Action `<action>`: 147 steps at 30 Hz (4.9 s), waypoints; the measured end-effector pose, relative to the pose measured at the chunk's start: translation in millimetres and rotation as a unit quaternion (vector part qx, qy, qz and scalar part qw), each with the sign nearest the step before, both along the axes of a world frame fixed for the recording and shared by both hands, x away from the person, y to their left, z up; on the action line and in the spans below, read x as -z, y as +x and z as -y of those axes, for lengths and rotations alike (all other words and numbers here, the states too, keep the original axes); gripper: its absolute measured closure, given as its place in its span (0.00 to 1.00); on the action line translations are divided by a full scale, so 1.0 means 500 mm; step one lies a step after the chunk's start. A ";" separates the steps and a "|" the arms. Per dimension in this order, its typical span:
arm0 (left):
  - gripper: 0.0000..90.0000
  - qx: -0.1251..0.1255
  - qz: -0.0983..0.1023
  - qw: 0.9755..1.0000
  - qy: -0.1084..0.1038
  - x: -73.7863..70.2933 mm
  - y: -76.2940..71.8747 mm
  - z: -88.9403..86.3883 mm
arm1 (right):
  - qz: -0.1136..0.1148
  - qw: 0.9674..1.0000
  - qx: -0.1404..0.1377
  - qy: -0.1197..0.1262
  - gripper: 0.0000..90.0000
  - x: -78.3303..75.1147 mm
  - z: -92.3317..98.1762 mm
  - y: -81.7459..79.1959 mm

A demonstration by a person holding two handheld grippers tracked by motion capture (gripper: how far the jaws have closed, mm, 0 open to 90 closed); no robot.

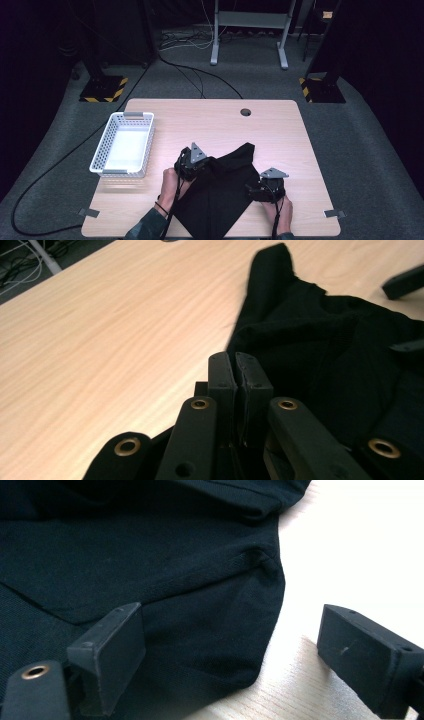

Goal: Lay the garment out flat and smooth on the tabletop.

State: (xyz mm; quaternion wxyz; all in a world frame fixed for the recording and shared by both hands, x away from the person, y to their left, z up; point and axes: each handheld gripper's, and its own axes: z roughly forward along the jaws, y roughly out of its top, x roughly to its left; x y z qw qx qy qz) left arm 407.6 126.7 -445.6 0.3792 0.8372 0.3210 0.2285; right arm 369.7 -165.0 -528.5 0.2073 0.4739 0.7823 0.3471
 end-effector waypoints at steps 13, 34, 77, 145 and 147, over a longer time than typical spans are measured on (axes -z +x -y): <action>0.96 -0.045 0.000 0.999 0.006 -0.013 0.089 -0.047 | 0.000 1.000 0.000 0.000 0.12 0.000 0.000 0.000; 0.96 -0.156 -0.066 0.986 0.003 0.050 0.225 -0.120 | 0.000 1.000 0.001 0.000 0.12 0.000 0.000 0.000; 0.04 -0.087 -0.089 0.992 -0.032 0.146 -0.126 -0.156 | 0.021 0.998 -0.031 0.042 0.08 -0.005 0.010 -0.016; 0.02 -0.065 -0.080 0.995 -0.019 0.166 -0.022 -0.051 | -0.001 0.998 0.065 0.014 0.10 -0.014 0.072 0.047; 0.03 -0.065 -0.080 0.995 -0.019 0.166 -0.022 -0.051 | 0.008 0.998 0.061 0.023 0.12 -0.028 0.063 0.032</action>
